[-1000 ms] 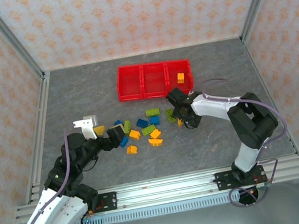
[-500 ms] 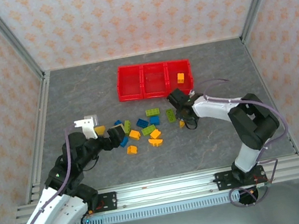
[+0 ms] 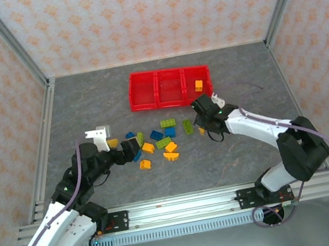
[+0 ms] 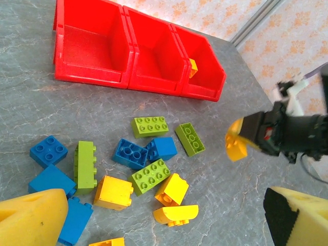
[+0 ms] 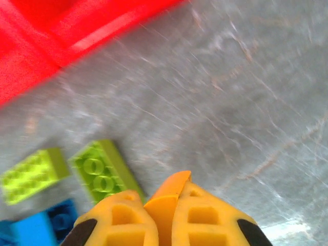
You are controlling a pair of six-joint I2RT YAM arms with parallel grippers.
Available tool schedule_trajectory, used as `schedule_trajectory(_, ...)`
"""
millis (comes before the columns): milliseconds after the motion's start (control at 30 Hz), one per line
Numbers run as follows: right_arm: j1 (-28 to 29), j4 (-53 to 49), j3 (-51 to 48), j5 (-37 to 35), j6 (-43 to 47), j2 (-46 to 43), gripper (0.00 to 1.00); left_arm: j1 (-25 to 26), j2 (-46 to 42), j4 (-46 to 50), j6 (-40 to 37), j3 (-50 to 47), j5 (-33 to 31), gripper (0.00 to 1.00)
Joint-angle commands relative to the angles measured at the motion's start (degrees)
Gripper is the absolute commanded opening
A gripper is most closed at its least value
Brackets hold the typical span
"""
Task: Sort the legos into containers by color
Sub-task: Pick up the lego from the center of the table, then place the lego in the container.
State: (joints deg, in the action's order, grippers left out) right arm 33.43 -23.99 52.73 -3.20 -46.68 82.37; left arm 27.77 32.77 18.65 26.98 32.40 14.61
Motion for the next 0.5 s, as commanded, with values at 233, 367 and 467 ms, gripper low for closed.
schedule_trajectory(233,-9.1,2.8,14.5,-0.9,13.2,5.7,0.00,0.4,0.8,-0.5,-0.3,-0.2,1.3,0.99)
schedule_trajectory(367,-13.4,5.1,21.0,3.9,16.8,13.5,0.00,0.4,1.8,-0.7,-0.5,-0.2,2.2,0.99)
schedule_trajectory(467,-15.0,6.4,26.3,6.4,20.2,20.2,0.00,0.4,3.0,-0.7,-0.7,-0.1,2.9,0.99)
